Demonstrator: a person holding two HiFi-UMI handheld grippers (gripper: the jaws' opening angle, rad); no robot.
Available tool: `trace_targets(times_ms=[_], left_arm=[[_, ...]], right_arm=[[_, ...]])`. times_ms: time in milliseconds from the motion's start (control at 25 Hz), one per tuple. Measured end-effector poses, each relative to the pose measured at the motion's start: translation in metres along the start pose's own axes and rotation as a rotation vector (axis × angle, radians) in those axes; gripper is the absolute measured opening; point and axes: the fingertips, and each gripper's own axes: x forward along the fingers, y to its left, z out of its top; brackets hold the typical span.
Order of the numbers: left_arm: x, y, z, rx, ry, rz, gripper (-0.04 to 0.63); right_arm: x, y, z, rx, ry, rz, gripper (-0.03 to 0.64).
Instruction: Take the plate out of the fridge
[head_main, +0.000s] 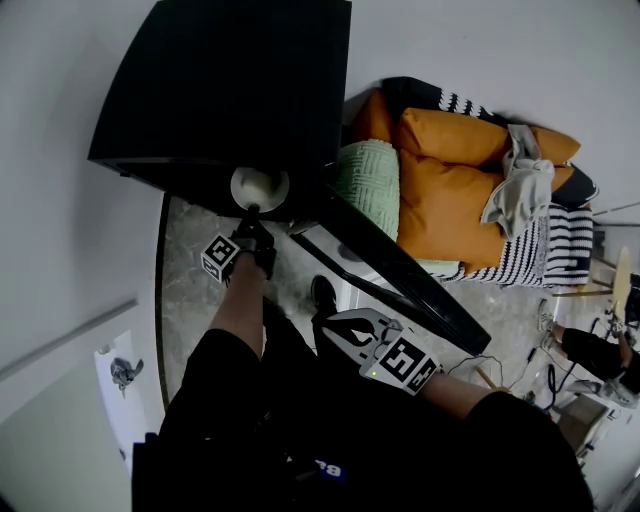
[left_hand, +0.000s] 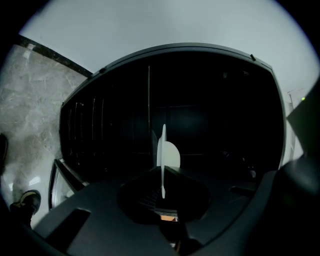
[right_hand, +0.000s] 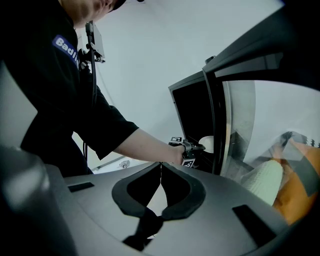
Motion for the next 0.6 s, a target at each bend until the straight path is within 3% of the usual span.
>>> trace_targets(times_ms=[600], left_arm=[[-0.039,-0.030,0.022,0.046,0.007,-0.027,0.018]], right_arm=[[0.013,0.018,0.027,-0.033,-0.059,0.028,0.011]])
